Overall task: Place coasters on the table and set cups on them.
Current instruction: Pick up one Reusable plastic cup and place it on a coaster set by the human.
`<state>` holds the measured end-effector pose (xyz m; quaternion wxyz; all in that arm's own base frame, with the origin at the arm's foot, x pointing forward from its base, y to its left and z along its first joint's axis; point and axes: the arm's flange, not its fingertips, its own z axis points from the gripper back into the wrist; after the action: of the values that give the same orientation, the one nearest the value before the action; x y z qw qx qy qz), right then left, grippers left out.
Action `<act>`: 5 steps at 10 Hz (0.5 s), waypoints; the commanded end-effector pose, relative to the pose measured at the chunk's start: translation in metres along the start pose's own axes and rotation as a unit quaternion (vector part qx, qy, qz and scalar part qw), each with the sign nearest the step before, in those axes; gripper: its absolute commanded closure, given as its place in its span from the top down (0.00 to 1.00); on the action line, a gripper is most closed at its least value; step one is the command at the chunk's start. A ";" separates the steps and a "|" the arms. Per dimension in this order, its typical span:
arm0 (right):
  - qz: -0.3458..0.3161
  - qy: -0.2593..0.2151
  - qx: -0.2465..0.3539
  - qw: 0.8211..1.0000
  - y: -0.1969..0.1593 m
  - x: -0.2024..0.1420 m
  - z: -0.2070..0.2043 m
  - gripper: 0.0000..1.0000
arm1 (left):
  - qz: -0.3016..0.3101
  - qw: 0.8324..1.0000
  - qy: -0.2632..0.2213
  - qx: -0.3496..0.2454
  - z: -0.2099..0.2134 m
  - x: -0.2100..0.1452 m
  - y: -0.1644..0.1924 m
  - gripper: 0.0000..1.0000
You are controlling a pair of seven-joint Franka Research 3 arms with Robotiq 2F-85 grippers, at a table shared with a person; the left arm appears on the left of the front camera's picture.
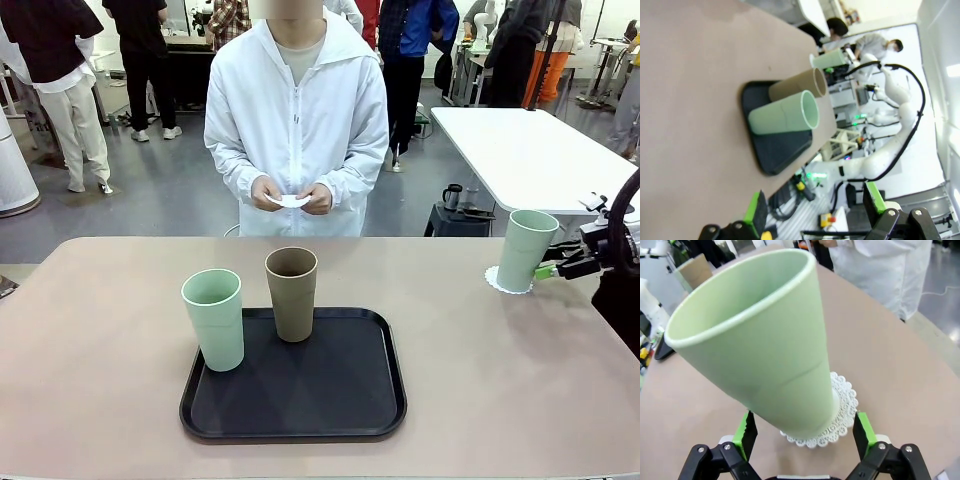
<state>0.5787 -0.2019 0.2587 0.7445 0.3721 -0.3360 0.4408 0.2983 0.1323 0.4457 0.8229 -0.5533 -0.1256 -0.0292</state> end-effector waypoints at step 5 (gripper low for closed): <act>-0.081 0.116 -0.067 0.988 0.039 0.007 0.041 1.00 | -0.006 1.000 -0.004 -0.007 0.001 0.000 0.000 1.00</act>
<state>0.5614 -0.2287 0.2752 0.8096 0.3135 -0.2750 0.4131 0.2983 0.1324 0.4456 0.8229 -0.5534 -0.1256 -0.0290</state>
